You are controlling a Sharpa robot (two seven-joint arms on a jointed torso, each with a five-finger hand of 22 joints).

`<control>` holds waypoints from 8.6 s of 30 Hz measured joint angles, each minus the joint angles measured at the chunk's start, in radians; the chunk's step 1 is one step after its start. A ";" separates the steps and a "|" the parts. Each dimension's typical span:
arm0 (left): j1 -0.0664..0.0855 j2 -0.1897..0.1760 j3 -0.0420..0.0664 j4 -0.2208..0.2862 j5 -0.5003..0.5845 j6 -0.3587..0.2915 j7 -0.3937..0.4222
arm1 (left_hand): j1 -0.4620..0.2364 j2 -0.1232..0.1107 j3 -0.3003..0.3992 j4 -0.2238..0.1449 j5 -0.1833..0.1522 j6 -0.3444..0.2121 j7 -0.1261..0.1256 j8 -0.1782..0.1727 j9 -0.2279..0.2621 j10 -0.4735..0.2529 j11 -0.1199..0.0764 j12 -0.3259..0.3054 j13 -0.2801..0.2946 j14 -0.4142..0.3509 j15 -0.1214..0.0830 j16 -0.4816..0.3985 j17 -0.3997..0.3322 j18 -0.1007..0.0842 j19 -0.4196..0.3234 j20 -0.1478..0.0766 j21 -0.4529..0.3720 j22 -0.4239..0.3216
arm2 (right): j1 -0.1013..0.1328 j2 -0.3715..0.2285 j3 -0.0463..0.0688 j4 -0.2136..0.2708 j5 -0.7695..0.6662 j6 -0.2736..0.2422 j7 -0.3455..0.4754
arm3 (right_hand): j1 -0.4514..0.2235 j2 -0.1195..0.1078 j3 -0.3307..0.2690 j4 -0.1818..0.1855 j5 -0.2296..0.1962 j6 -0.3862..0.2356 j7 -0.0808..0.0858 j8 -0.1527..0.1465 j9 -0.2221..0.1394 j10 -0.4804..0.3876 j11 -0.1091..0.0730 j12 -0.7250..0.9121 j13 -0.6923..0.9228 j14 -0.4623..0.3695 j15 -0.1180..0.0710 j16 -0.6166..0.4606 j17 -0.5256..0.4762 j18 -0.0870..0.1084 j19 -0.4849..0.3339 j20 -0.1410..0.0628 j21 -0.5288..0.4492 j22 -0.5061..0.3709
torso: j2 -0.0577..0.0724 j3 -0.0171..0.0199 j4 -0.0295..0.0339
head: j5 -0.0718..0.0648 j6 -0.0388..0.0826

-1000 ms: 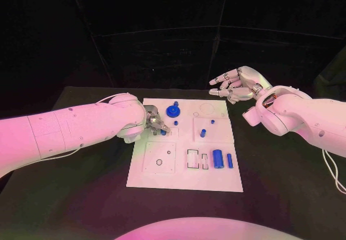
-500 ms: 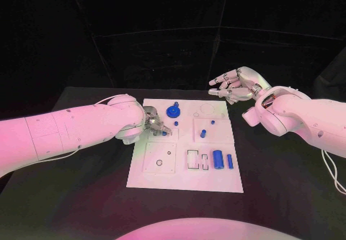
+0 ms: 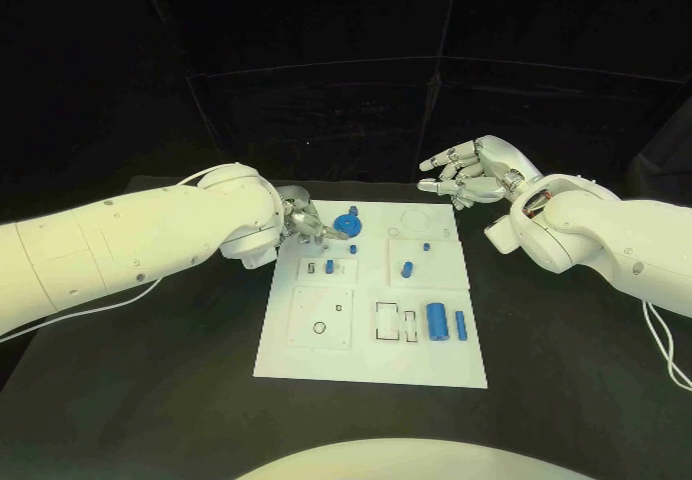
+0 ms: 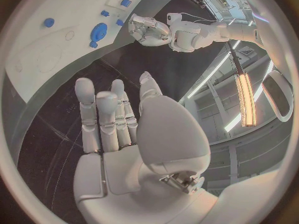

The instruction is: Assemble the parts on the task board

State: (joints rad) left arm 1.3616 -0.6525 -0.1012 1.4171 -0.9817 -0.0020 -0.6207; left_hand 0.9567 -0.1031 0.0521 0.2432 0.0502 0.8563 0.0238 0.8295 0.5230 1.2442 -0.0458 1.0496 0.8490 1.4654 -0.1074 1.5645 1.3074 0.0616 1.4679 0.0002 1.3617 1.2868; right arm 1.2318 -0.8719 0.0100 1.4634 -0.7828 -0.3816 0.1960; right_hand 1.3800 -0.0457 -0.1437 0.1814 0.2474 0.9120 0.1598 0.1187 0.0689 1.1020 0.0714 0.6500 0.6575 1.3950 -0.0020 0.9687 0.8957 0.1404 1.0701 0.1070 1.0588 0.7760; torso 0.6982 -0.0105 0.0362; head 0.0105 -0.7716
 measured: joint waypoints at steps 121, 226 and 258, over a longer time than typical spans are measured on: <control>-0.045 -0.068 -0.015 0.008 -0.019 0.004 0.089 | 0.192 0.101 0.415 -0.169 -0.006 -0.008 0.016 -0.036 -0.064 0.011 0.008 0.018 -0.037 0.002 0.016 0.000 0.000 0.000 -0.002 0.016 -0.033 -0.002 | 0.000 0.029 -0.001 -0.038 0.001 0.023 -0.010 | 0.027 0.026 -0.005 -0.005 0.034 -0.003 -0.003 0.017 0.000 0.000 0.000 0.000 -0.027 0.000 0.000 0.000 0.007 0.000 0.000 0.000 -0.008 0.001 | 0.006 -0.0040 -0.0002 | 0.038 -0.002; -0.067 -0.058 -0.029 0.032 -0.115 0.045 0.033 | -0.014 0.002 0.490 -0.208 -0.006 0.025 -0.003 -0.007 -0.059 0.026 -0.001 0.027 -0.042 0.002 0.009 0.000 0.000 0.000 -0.002 0.010 -0.016 0.021 | -0.001 0.036 -0.002 -0.043 0.002 0.033 -0.011 | 0.027 0.026 -0.011 0.001 0.034 -0.003 -0.003 0.023 0.001 0.000 0.000 0.000 -0.033 0.000 0.000 -0.005 0.005 0.000 0.000 0.000 -0.013 -0.006 | 0.008 -0.0028 -0.0024 | 0.039 -0.020; -0.068 -0.071 -0.029 0.029 -0.095 -0.020 0.044 | -0.077 -0.015 0.327 -0.123 -0.006 0.019 0.003 0.000 -0.069 0.015 0.003 0.027 -0.072 0.002 0.009 0.000 0.000 0.000 -0.002 0.010 -0.022 0.012 | -0.001 0.036 -0.002 -0.044 0.002 0.034 -0.011 | 0.023 0.030 -0.019 0.003 0.034 -0.007 0.000 0.023 0.001 0.000 0.000 0.000 -0.037 0.000 0.000 -0.008 0.001 0.000 0.000 0.000 -0.022 -0.012 | 0.007 -0.0030 -0.0024 | 0.037 -0.020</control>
State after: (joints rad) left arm 1.2936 -0.7232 -0.1297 1.4464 -1.0767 -0.0216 -0.5765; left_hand 0.8793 -0.1177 0.3794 0.1200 0.0441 0.8751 0.0266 0.8298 0.4539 1.2591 -0.0424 1.0762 0.7774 1.4670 -0.0982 1.5645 1.3073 0.0617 1.4658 0.0098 1.3399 1.2988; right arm 1.2309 -0.8356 0.0083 1.4194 -0.7806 -0.3478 0.1854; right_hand 1.4026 -0.0154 -0.1631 0.1841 0.2813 0.9052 0.1600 0.1420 0.0697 1.1022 0.0714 0.6501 0.6209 1.3952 -0.0019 0.9606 0.8966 0.1400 1.0704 0.1072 1.0364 0.7637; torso 0.7057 -0.0134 0.0338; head 0.0474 -0.7913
